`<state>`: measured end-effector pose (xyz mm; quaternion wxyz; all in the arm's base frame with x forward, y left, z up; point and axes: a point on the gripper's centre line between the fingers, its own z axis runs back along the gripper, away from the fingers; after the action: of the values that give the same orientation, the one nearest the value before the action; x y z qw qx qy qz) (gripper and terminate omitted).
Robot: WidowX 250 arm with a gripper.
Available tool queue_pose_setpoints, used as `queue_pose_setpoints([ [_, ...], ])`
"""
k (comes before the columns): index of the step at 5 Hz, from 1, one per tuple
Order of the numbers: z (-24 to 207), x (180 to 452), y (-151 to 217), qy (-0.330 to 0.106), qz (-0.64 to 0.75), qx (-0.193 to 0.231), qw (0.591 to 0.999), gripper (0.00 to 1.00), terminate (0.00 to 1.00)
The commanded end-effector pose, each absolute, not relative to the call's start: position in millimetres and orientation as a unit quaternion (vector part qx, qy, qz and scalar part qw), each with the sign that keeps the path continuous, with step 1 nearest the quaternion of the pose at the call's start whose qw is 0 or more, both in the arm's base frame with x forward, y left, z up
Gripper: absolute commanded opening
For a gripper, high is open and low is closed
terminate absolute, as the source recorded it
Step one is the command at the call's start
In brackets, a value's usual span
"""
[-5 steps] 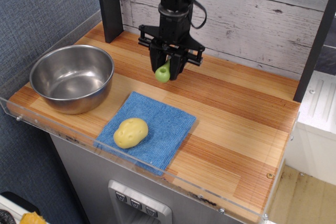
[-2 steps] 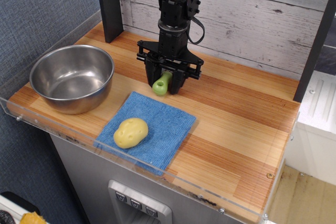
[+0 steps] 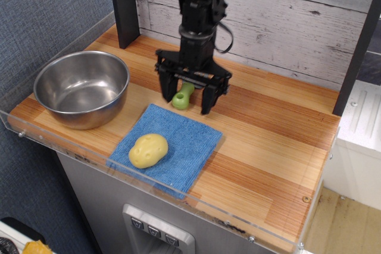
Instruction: Place the spoon above the blue cloth in the table.
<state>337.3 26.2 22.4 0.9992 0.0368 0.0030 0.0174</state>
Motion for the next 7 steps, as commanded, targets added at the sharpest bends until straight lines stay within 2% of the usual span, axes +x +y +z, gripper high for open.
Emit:
queue_pose_setpoints([
  [1,119,293,11,-0.135,-0.002,0.042,0.99,1.0,0.0],
  [2,118,260,-8,-0.139,-0.023,0.021,0.99,1.0,0.0],
  [3,103,236,-21,-0.116,-0.051,0.031,0.991,1.0,0.0],
  [5,95,238,-24,-0.1,-0.081,0.048,0.99,1.0,0.0],
  [7,90,238,-26,-0.103,-0.072,0.011,0.992,1.0,0.0],
])
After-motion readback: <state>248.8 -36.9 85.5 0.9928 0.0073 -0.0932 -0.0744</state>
